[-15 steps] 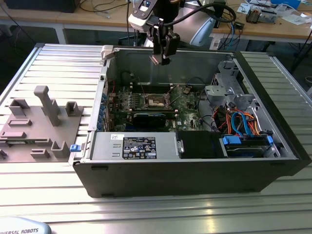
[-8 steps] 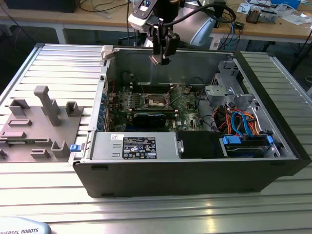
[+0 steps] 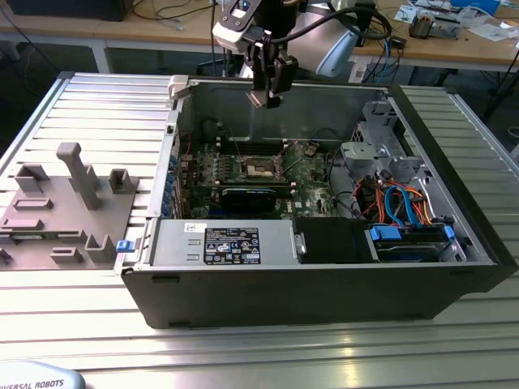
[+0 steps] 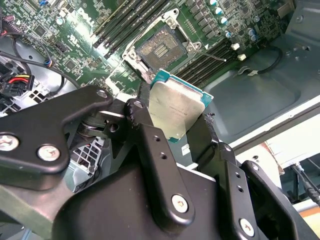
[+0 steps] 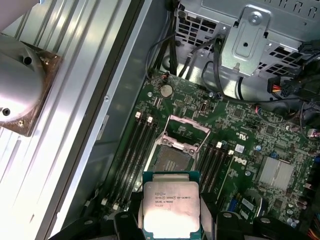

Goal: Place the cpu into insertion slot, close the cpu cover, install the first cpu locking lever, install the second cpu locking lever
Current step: 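Place the cpu into insertion slot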

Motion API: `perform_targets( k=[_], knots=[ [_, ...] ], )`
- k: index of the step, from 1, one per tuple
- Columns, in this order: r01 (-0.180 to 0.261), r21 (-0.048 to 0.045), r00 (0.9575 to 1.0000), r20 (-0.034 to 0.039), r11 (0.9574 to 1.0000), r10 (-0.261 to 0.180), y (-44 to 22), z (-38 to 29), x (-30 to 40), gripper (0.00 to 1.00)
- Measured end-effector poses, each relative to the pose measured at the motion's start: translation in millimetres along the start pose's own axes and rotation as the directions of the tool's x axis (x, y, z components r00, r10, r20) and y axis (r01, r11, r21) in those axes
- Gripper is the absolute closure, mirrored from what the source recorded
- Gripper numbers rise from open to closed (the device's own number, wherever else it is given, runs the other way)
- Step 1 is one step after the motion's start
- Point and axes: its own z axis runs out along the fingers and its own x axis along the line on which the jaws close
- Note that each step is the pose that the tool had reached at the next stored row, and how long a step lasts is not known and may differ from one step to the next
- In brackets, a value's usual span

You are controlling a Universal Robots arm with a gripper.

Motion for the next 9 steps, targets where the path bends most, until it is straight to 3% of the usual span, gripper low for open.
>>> perform_targets(
  k=[9],
  knots=[
    [-0.002,0.0036,1.0000,-0.0013,1.0000,0.002,0.0,0.0,0.0,0.46]
  ],
)
